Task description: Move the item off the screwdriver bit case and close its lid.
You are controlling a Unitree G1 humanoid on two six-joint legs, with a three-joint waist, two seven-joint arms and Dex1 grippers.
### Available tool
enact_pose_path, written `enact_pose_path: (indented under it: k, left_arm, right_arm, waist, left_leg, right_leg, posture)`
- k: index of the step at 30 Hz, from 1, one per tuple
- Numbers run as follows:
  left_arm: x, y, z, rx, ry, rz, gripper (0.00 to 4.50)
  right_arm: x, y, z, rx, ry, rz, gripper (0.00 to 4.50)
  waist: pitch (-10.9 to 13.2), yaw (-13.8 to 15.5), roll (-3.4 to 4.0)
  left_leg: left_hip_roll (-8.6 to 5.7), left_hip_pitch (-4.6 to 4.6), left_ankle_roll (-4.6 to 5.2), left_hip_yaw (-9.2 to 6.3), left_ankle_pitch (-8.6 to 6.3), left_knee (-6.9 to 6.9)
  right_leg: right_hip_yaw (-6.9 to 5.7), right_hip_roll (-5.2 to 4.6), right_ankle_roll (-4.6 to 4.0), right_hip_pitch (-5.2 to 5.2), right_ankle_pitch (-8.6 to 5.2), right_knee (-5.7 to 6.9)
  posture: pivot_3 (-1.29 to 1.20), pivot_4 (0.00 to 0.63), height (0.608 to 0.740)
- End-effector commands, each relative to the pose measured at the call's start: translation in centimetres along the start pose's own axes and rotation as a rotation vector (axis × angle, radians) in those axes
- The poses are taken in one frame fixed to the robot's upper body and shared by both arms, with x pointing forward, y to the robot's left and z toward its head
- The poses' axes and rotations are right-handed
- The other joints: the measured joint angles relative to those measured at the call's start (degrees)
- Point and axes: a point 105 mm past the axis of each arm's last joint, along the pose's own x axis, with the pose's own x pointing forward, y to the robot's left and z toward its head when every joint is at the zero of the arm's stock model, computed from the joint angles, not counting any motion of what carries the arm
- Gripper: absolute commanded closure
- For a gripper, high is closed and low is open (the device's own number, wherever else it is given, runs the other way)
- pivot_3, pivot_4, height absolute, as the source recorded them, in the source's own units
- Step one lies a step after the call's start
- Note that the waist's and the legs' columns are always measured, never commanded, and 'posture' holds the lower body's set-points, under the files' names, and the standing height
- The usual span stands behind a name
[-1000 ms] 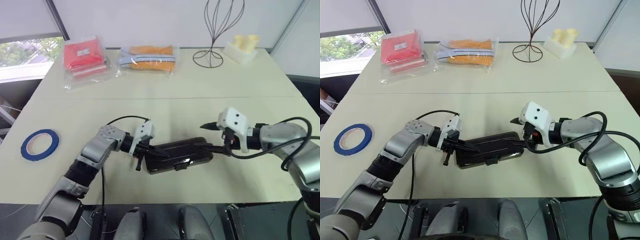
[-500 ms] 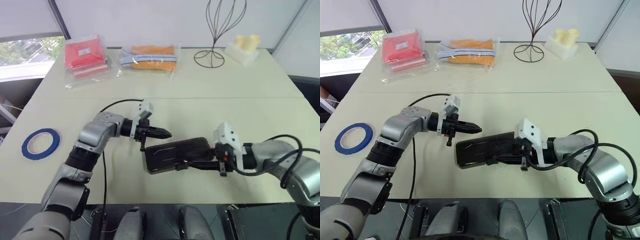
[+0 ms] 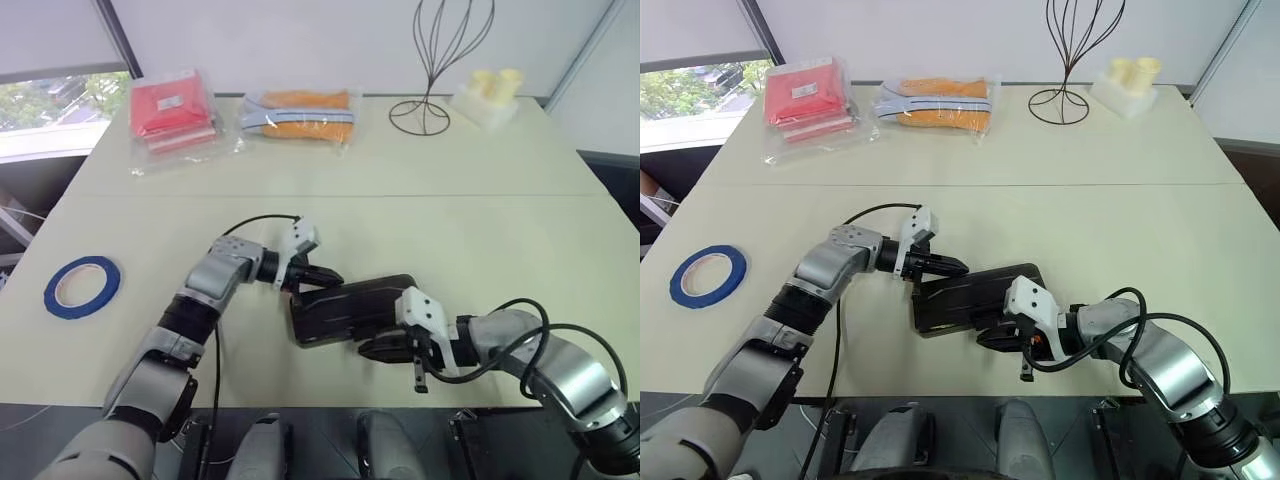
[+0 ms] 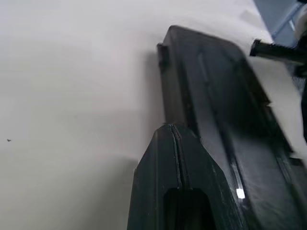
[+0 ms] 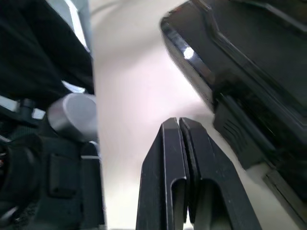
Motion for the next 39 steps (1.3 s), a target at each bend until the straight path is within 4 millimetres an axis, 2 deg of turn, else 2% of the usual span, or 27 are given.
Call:
enact_pose_path:
  k: [1,8,15,22,30,34,39]
  left_arm:
    - [1.0,0.0,-0.5,0.026,0.011,-0.007,4.5]
    - [1.9,-0.2,-0.8,0.035,0.012,-0.029,4.5]
    - [2.5,-0.6,-1.2,0.043,0.019,-0.052,4.5]
    - [3.0,-1.5,-1.8,0.05,0.042,-0.102,4.5]
    - [3.2,-1.9,-2.1,0.046,0.05,-0.124,4.5]
    - [3.2,-1.9,-2.0,0.046,0.045,-0.12,4.5]
    - [2.1,-0.9,-0.6,0.035,0.0,-0.061,4.5]
  right_arm:
    - [0.0,-0.7,0.6,-0.048,-0.019,-0.052,4.46]
    - [-0.2,-2.0,0.9,-0.081,-0.012,-0.141,4.46]
    - [0.0,-2.2,0.6,-0.109,0.009,-0.171,4.46]
    - [0.0,-3.2,0.2,-0.169,0.039,-0.239,4.46]
    - [0.2,-3.8,0.6,-0.219,0.031,-0.286,4.46]
    - [0.3,-3.4,0.7,-0.212,0.027,-0.26,4.46]
    - [-0.9,-2.1,1.1,-0.19,0.026,-0.186,4.46]
  waist:
    - [0.0,0.0,-0.01]
    - [0.0,0.0,0.0]
    - [0.0,0.0,0.0]
    - [0.0,-0.1,-0.01]
    - [-0.1,-0.3,-0.07]
    - [-0.1,-0.3,-0.07]
    - [-0.1,-0.1,-0.07]
  left_leg:
    - [0.0,0.0,0.0,0.01,0.0,0.0]
    - [0.0,0.0,0.0,0.01,0.0,0.02]
    - [0.0,0.0,0.01,0.01,-0.01,0.07]
    - [0.0,0.02,0.01,0.01,-0.01,0.12]
    - [0.02,0.06,0.02,0.0,-0.01,0.15]
    - [0.03,0.1,0.02,0.0,-0.01,0.15]
    - [0.02,0.07,0.03,-0.01,-0.02,0.17]
  right_leg:
    - [0.0,0.0,0.0,0.0,0.0,-0.01]
    - [-0.01,0.0,0.0,0.0,0.0,0.01]
    - [0.0,0.0,0.0,0.02,0.0,0.03]
    - [-0.01,0.01,0.0,0.05,0.0,0.03]
    - [-0.01,0.02,0.0,0.12,0.0,0.04]
    - [0.0,0.04,0.0,0.14,0.0,0.05]
    - [0.0,0.03,0.0,0.15,0.0,0.05]
  posture:
    - [0.0,0.15,0.74]
    - [0.0,0.15,0.74]
    - [0.0,0.15,0.74]
    - [0.0,0.15,0.74]
    - [0.0,0.15,0.74]
    - [0.0,0.15,0.74]
    - [0.0,0.15,0.74]
